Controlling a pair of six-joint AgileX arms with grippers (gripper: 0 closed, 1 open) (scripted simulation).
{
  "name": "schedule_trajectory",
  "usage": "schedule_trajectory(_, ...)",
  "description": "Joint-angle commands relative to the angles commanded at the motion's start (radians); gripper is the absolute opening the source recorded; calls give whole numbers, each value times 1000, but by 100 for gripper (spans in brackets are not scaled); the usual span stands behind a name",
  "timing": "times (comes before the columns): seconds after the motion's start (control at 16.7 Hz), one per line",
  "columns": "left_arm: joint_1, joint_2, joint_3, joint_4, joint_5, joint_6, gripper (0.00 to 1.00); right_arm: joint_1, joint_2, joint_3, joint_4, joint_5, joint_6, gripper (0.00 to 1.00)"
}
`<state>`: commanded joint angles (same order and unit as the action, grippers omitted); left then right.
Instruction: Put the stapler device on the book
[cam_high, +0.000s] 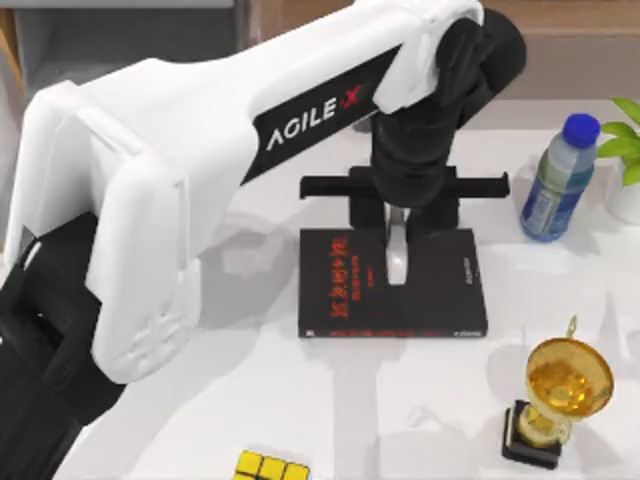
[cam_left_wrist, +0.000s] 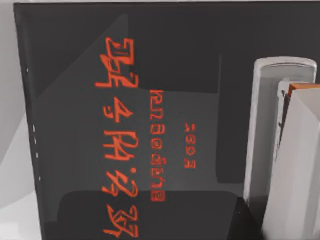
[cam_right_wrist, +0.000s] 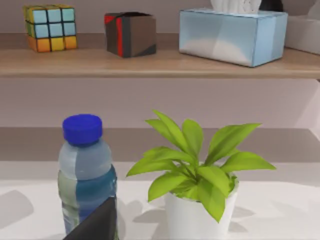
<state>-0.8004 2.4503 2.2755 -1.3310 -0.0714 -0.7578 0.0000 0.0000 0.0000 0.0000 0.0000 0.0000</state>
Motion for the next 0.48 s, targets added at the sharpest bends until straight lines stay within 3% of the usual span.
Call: schedule_trajectory(0.48,5,4,-54,55,0,2,0,0,0,0,0,0,0,100)
